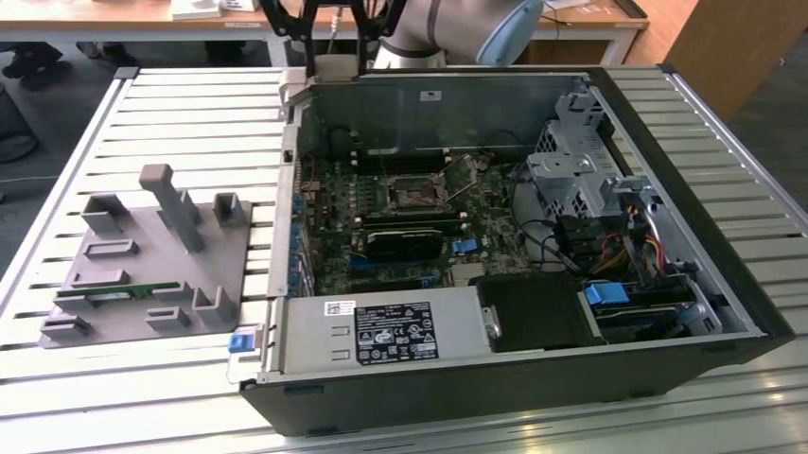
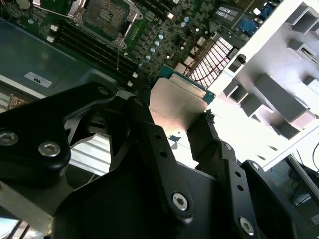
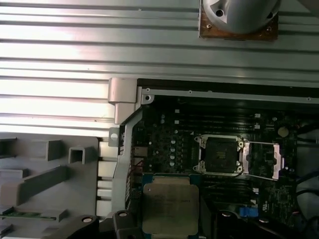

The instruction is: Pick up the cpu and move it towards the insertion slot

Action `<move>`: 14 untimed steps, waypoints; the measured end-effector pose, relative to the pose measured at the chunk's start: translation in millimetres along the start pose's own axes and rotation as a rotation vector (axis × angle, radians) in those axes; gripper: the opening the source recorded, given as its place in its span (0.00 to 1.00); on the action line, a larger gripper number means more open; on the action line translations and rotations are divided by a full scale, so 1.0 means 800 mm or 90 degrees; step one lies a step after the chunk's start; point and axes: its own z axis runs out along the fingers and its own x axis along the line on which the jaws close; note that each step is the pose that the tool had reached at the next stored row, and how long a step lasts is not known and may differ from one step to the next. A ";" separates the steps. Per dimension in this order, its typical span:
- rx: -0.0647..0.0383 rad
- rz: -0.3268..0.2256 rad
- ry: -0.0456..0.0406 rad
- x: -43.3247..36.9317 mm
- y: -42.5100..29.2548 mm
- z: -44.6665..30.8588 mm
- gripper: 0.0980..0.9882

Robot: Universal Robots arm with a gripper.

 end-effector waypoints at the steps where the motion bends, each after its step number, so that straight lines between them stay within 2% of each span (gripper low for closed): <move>1: 0.000 0.000 0.0000 -0.002 0.0003 -0.0001 0.50; 14: 0.000 0.000 0.0000 -0.028 0.0056 -0.0005 0.50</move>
